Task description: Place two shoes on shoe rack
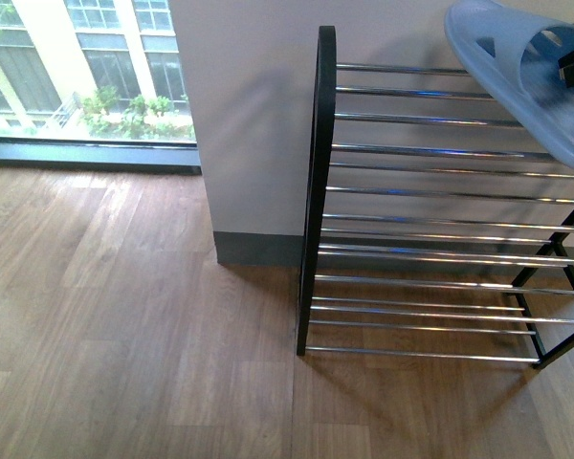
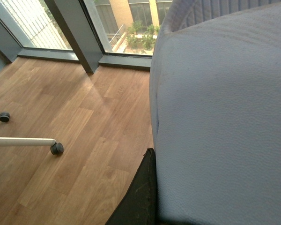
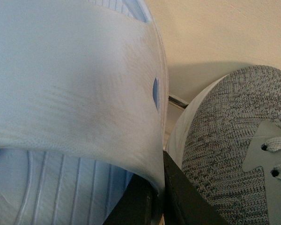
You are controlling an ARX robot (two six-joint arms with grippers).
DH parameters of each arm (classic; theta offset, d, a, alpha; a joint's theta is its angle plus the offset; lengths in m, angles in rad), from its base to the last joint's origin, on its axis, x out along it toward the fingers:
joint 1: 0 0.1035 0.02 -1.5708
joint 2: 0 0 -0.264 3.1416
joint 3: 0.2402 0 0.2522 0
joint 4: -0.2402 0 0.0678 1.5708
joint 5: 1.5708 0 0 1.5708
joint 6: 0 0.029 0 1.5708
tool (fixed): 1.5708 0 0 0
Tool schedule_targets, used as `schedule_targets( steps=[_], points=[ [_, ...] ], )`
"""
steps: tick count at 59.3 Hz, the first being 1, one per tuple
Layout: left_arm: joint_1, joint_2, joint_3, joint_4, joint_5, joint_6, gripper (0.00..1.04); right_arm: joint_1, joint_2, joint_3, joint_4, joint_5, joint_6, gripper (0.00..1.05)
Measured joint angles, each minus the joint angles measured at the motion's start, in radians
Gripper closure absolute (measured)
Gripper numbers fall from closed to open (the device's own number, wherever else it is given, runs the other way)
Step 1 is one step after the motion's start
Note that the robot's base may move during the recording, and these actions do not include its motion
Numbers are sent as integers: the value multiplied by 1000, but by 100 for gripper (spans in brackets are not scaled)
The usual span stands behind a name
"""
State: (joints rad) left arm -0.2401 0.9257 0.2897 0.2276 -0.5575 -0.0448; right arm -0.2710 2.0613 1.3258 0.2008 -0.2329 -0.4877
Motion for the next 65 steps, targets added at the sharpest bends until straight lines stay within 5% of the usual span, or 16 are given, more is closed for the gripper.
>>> schedule_targets(
  steps=[36,65],
  points=[
    [0,0,0,0,0,0,103,0,0,0,0,0,-5,101],
    [0,0,0,0,0,0,103,0,-3,-5,9,32,54,22]
  ],
)
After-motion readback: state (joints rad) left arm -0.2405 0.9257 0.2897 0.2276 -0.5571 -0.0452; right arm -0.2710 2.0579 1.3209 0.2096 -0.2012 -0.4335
